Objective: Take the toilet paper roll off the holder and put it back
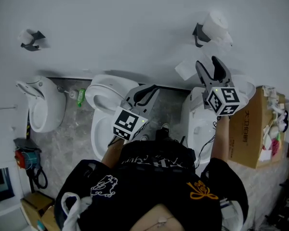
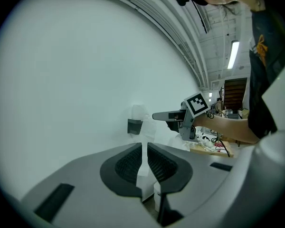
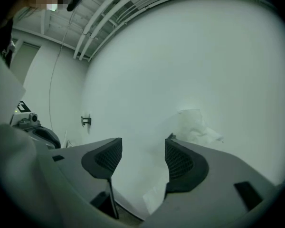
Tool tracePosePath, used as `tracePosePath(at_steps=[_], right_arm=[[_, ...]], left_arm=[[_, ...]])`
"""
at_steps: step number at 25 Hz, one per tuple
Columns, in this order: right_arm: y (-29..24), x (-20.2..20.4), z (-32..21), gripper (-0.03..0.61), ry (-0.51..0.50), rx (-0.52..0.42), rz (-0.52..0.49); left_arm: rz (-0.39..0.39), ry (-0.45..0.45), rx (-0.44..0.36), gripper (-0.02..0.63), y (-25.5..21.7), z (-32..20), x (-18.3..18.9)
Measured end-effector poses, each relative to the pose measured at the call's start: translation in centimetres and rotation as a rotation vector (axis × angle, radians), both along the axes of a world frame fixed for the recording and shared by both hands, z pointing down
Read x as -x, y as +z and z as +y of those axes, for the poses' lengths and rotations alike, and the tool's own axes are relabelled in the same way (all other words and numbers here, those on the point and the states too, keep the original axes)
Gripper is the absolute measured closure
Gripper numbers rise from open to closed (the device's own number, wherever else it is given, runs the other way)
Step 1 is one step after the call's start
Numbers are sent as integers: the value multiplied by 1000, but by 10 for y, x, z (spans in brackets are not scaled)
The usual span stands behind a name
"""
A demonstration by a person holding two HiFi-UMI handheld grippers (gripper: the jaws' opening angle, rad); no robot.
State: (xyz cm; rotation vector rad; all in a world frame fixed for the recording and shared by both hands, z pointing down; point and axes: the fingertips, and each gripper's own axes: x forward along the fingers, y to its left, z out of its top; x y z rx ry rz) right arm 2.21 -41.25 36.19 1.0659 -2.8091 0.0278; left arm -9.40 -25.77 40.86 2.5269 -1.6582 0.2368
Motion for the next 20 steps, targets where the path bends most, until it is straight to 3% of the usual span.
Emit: tracePosePath(at_steps=[12, 20], right_arm=[[86, 27, 140, 359, 21, 210, -16], [102, 25, 203, 421, 41, 309, -54]], left_arm=[[32, 82, 96, 566, 40, 82, 11], [61, 138, 132, 566, 61, 106, -7]])
